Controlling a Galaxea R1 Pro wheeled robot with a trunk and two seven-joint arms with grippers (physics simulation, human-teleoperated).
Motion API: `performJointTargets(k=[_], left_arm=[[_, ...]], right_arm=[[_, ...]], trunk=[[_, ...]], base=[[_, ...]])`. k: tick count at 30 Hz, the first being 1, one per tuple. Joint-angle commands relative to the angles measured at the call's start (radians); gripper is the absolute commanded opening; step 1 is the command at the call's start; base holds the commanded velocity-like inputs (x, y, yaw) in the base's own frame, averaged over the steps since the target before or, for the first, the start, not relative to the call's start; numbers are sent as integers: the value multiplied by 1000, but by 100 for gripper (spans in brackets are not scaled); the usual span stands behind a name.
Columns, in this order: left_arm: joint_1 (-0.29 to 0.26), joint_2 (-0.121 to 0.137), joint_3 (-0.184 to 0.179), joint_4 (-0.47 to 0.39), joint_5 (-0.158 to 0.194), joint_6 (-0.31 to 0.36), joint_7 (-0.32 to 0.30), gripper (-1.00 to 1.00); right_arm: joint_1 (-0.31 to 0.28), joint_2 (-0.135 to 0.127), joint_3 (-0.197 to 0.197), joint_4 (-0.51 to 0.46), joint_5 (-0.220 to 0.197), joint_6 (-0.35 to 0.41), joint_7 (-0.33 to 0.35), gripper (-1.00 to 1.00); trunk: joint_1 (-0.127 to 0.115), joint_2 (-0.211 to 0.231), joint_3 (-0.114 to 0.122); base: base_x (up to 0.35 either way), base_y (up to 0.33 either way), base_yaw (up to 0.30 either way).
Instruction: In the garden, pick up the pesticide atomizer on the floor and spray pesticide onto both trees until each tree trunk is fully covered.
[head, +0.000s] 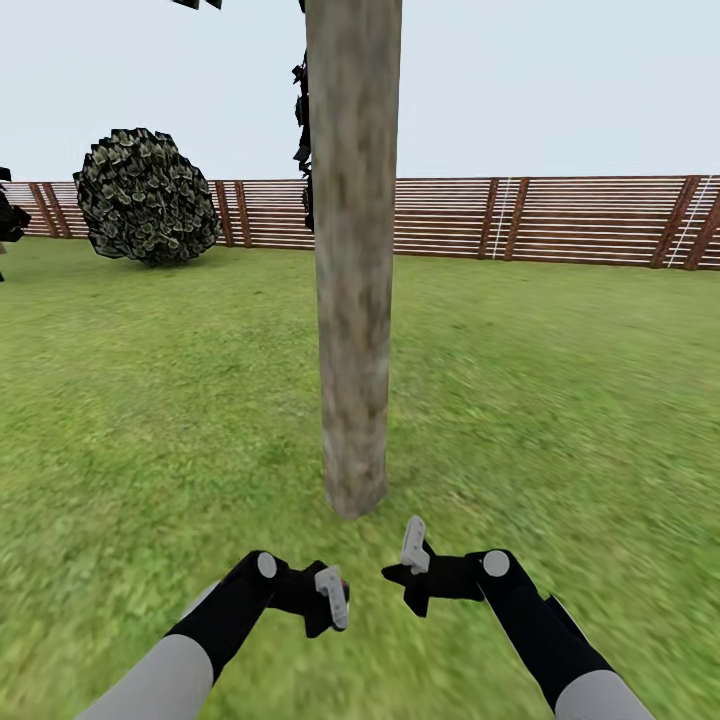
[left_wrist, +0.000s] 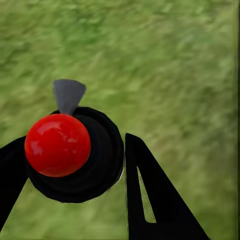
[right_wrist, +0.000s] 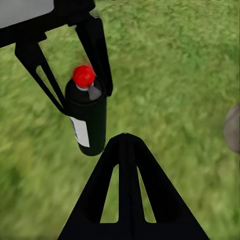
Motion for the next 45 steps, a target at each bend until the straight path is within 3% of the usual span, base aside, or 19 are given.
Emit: performJointTargets(k=[1,5,7,45], left_arm=[[0,-4,0,0,0,1,0,-100],[-2,-26,0,-1,-3,7,1,-100],[-8,-37,-1,-1,-3,8,3,-100],[-9,-68,0,-25,1,4,-1,-100]], right_arm=[[-1,0,0,-1,0,1,0,-100],[-6,3,0,-10,0,1,0,-100],[-7,21,0,-11,0,2,0,-100],[-10,22,1,-11,0,2,2,-100]], trunk=[[0,0,0],[0,0,0],[0,0,0],[0,0,0]], base=[[0,0,0],[0,0,0],[0,0,0],[0,0,0]])
